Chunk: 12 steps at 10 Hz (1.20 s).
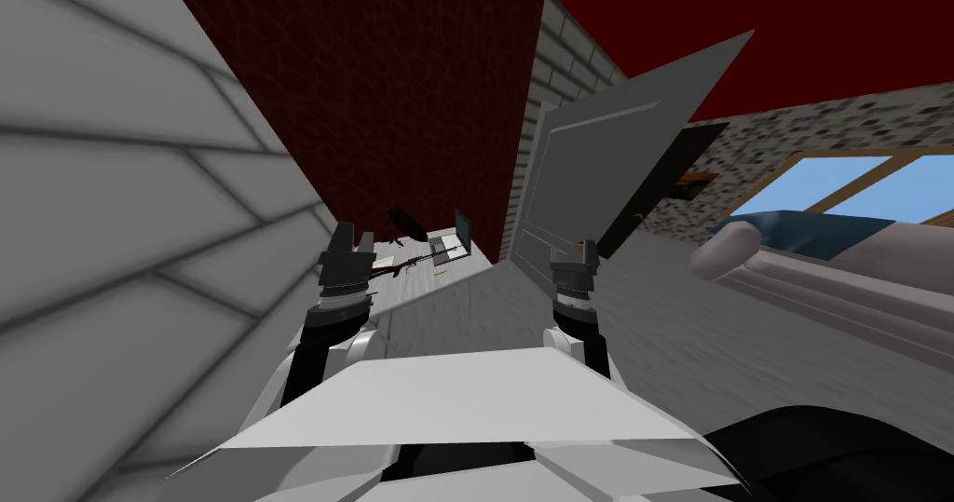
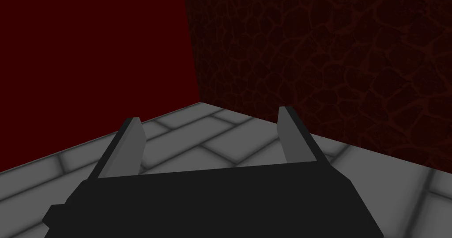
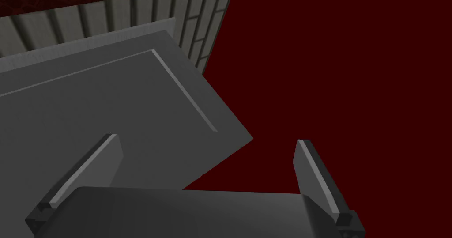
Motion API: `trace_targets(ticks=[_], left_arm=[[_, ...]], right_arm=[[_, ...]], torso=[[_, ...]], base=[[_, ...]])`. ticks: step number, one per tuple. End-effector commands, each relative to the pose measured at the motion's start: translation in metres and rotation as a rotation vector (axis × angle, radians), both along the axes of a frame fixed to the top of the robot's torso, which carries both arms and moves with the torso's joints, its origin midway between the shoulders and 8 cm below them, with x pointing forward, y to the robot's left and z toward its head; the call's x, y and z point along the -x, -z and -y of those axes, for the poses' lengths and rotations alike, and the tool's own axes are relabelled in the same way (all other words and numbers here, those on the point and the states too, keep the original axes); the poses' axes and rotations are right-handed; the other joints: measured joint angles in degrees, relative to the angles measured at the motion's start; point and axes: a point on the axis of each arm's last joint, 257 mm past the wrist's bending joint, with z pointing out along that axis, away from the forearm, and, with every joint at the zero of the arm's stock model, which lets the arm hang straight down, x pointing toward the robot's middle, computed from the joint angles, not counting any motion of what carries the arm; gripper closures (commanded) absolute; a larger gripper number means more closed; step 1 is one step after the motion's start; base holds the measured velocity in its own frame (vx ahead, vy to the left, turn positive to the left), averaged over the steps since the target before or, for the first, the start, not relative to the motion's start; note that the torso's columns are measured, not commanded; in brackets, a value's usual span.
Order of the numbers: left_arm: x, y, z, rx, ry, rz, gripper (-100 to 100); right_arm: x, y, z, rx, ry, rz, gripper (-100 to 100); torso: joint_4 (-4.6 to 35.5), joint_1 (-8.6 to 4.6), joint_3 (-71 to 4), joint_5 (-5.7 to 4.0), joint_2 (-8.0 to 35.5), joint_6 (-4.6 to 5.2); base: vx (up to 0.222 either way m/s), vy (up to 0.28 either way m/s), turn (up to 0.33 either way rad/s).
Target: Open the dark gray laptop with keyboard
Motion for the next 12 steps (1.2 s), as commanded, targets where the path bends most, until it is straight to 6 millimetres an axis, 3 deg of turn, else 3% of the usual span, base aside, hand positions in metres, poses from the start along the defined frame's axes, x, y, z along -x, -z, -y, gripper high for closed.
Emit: trace_targets(ticks=[1,9,10,12], left_arm=[[0.000,0.000,0.000,0.000,0.000,0.000,0],[0.000,0.000,0.000,0.000,0.000,0.000,0],[-0.006,0.006,-0.001,-0.025,0.000,-0.039,-100],[-0.015,0.015,-0.005,-0.045,-0.010,-0.094,-100]], right_arm=[[0.000,0.000,0.000,0.000,0.000,0.000,0],[0.000,0.000,0.000,0.000,0.000,0.000,0],[0.000,0.000,0.000,0.000,0.000,0.000,0],[0.000,0.000,0.000,0.000,0.000,0.000,0]], torso=[[2.35,0.00,-4.67,0.00,2.32,0.00],[35.37,0.00,-70.73,0.00,35.39,0.00],[39.60,0.00,-79.19,0.00,39.62,0.00],[42.04,-0.20,-84.28,-0.06,42.04,0.00]], base=[[0.000,0.000,0.000],[0.000,0.000,0.000],[0.016,-0.047,-0.066],[0.027,-0.096,-0.066]])
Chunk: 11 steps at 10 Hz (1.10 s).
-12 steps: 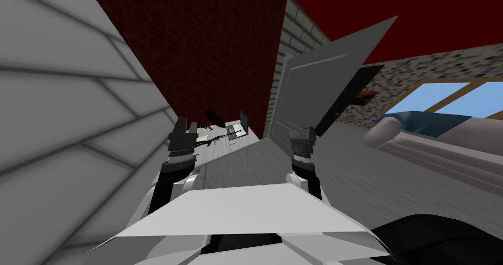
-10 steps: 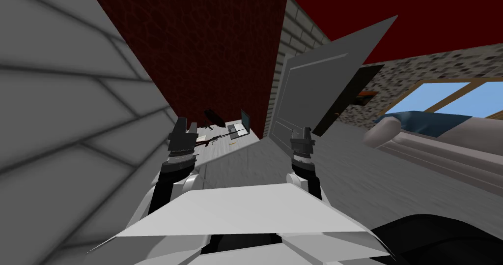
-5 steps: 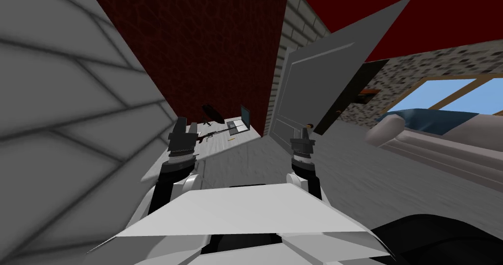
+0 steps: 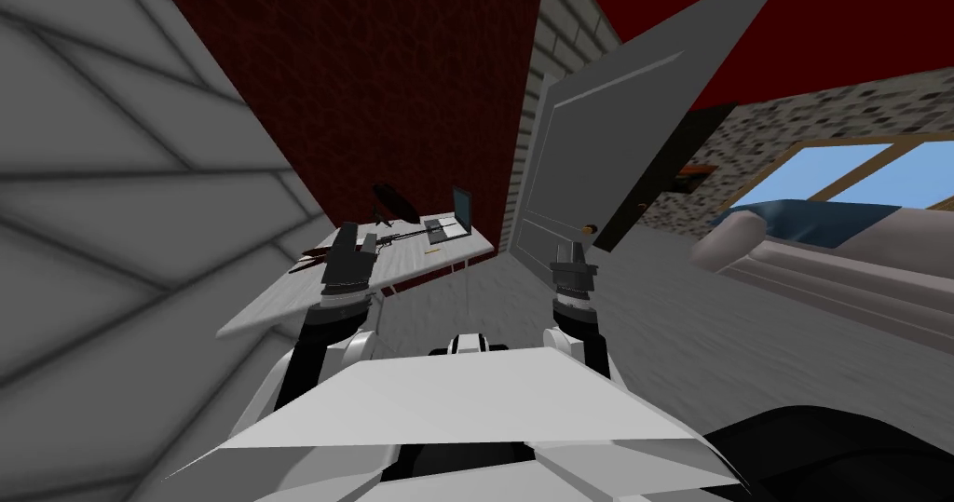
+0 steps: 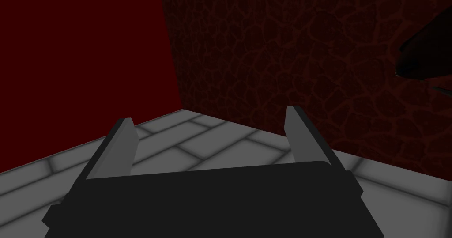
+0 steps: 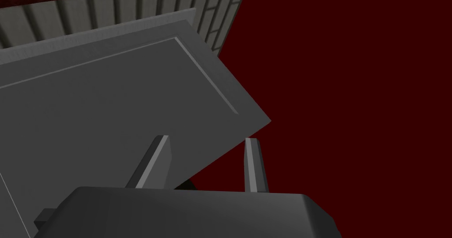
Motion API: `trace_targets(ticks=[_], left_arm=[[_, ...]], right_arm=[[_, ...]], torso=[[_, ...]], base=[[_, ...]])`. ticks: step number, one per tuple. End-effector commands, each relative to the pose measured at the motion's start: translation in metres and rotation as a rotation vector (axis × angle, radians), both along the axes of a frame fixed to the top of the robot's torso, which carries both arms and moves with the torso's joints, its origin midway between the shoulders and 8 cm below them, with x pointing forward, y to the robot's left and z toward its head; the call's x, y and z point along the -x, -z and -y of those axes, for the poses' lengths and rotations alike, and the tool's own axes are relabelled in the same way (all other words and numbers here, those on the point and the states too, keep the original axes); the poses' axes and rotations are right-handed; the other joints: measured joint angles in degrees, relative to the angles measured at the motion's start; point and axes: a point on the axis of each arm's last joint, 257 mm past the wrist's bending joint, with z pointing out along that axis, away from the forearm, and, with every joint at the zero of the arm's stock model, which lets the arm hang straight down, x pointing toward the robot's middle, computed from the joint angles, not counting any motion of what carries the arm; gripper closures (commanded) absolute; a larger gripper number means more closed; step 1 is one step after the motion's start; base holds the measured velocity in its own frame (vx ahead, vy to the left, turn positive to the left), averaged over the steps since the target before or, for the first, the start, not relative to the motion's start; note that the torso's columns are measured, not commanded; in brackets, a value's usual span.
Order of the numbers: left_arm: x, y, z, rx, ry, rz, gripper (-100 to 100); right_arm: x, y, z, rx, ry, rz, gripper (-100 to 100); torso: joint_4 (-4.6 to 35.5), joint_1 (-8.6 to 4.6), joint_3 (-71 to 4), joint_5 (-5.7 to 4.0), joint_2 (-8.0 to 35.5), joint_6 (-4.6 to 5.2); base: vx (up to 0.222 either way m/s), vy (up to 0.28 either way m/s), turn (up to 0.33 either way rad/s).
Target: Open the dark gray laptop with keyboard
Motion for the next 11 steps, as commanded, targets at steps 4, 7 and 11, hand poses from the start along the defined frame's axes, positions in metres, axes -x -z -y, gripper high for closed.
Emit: trace_targets(ticks=[4,7,11], left_arm=[[-0.024,0.028,-0.016,-0.045,-0.043,-0.162,-100],[-0.030,0.038,-0.022,-0.051,-0.059,-0.212,-100],[-0.041,0.059,-0.036,-0.066,-0.096,-0.311,-100]], right_arm=[[0.000,0.000,0.000,0.000,0.000,0.000,0],[0.000,0.000,0.000,0.000,0.000,0.000,0],[0.000,0.000,0.000,0.000,0.000,0.000,0]], torso=[[0.27,0.30,-0.23,0.08,0.33,-0.02],[0.24,0.20,-0.30,0.06,0.22,0.00],[0.25,0.18,-0.28,0.05,0.25,0.00]], base=[[0.020,-0.097,-0.060],[0.014,-0.069,-0.051],[0.020,-0.079,-0.062]])
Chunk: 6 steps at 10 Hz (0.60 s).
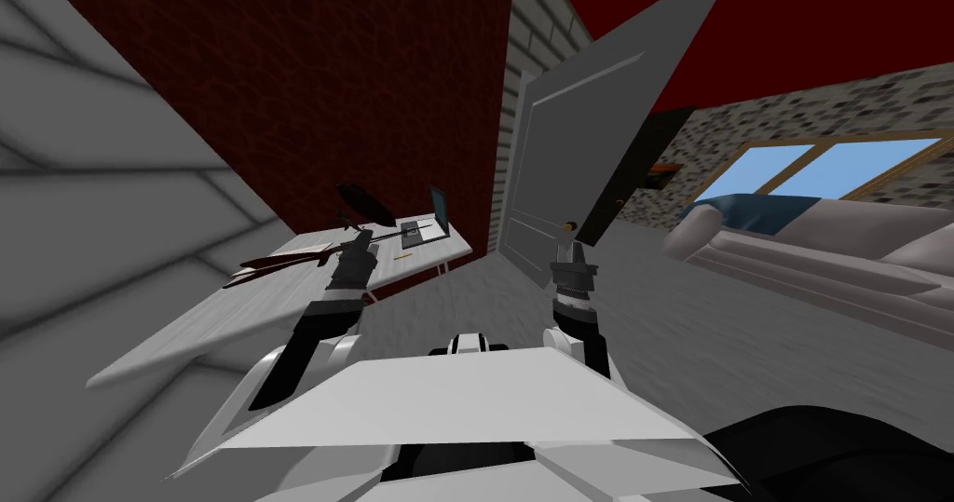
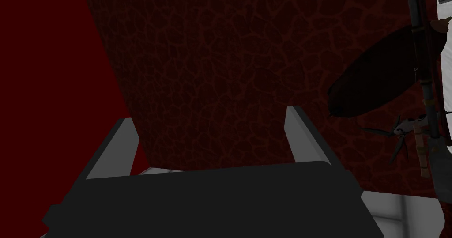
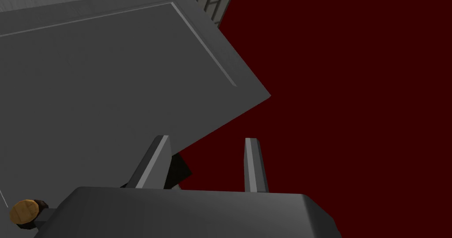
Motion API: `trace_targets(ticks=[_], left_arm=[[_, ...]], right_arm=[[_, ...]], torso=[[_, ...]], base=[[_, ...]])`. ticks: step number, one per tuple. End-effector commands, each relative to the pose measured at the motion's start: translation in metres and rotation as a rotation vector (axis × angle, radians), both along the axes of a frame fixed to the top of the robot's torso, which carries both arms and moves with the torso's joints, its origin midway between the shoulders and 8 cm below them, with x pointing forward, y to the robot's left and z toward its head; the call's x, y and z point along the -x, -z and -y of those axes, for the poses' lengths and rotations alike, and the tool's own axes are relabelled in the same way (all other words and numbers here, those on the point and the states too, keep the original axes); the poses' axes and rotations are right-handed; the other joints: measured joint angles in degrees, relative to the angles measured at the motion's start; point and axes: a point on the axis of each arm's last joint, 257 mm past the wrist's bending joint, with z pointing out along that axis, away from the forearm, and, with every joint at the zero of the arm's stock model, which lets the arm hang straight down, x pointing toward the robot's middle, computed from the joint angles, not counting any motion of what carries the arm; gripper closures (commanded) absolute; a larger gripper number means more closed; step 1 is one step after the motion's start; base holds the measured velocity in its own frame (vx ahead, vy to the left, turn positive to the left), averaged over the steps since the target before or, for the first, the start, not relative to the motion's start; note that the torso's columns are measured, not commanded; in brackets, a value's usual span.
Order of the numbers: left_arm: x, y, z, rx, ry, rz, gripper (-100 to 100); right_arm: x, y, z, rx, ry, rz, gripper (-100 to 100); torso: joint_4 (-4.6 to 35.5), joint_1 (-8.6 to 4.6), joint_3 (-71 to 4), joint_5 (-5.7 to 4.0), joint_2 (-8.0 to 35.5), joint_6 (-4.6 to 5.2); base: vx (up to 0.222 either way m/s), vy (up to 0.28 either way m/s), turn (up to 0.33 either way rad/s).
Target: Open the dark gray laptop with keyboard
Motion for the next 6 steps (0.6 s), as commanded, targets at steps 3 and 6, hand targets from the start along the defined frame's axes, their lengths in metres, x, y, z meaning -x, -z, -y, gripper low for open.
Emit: trace_targets(ticks=[3,6], left_arm=[[-0.011,0.025,-0.019,-0.022,-0.050,-0.122,-100],[-0.016,0.040,-0.029,-0.028,-0.077,-0.191,-100]], right_arm=[[0.000,0.000,0.000,0.000,0.000,0.000,0],[0.000,0.000,0.000,0.000,0.000,0.000,0]], torso=[[0.00,0.00,-0.01,-0.01,-0.01,-0.02],[-0.01,0.05,-0.01,0.02,-0.03,0.00]], base=[[0.028,-0.099,-0.074],[0.027,-0.086,-0.054]])
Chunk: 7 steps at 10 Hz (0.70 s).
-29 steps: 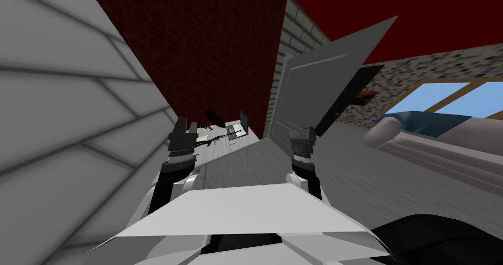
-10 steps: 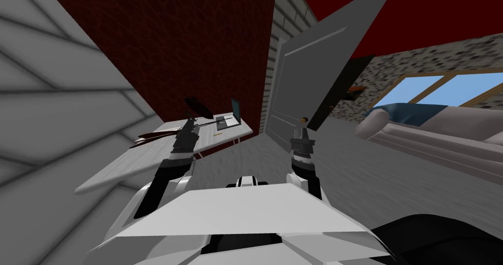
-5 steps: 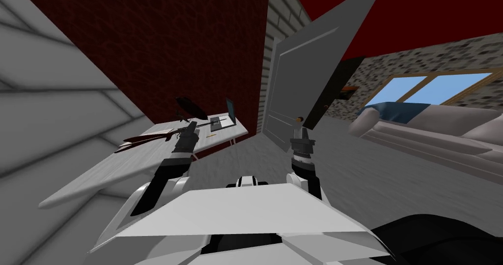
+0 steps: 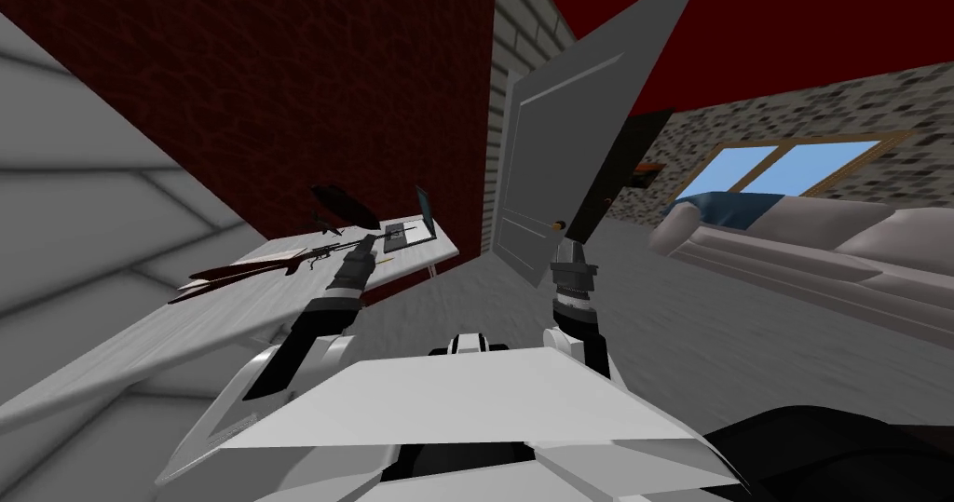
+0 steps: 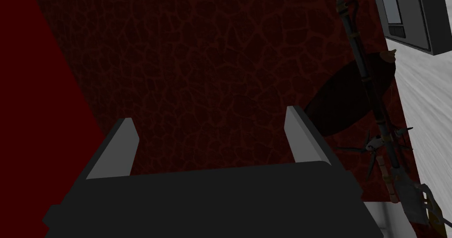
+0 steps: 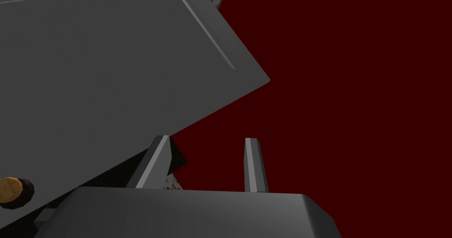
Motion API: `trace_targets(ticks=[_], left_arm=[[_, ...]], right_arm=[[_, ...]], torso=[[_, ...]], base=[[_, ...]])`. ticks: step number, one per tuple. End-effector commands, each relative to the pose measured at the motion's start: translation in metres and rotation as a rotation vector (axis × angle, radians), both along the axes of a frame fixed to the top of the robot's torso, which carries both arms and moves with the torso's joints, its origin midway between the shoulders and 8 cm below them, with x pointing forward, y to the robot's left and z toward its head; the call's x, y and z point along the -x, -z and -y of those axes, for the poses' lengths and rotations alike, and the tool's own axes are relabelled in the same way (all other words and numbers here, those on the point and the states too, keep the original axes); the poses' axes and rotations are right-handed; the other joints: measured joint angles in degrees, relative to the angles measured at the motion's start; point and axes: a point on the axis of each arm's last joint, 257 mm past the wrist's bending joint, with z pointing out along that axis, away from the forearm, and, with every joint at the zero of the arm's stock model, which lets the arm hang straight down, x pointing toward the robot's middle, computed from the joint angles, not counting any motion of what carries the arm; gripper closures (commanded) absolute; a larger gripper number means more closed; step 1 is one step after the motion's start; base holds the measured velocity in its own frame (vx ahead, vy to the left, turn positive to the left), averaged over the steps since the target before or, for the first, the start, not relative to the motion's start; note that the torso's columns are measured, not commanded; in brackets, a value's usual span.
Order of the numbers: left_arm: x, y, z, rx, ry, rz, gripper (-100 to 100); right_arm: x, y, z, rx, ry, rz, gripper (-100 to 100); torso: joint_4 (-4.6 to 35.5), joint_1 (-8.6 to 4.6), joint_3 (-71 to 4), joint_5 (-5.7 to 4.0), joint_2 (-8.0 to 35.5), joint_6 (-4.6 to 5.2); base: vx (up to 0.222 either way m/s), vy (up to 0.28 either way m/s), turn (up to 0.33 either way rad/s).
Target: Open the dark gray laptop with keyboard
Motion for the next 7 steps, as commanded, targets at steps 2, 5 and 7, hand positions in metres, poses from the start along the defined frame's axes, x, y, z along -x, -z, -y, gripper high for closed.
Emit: trace_targets(ticks=[2,5,7], left_arm=[[-0.004,0.020,-0.015,-0.011,-0.040,-0.094,-100],[-0.006,0.033,-0.030,-0.035,-0.074,-0.169,-100],[-0.007,0.042,-0.039,-0.045,-0.096,-0.217,-100]], right_arm=[[0.000,0.000,0.000,0.000,0.000,0.000,0],[0.000,0.000,0.000,0.000,0.000,0.000,0],[0.000,0.000,0.000,0.000,0.000,0.000,0]], torso=[[0.00,-0.06,0.01,-0.01,0.01,0.00],[0.00,-0.01,0.00,-0.01,0.00,-0.02],[0.01,-0.01,0.03,-0.02,0.06,-0.02]], base=[[0.033,-0.091,-0.066],[0.040,-0.091,-0.059],[0.026,-0.098,-0.041]])
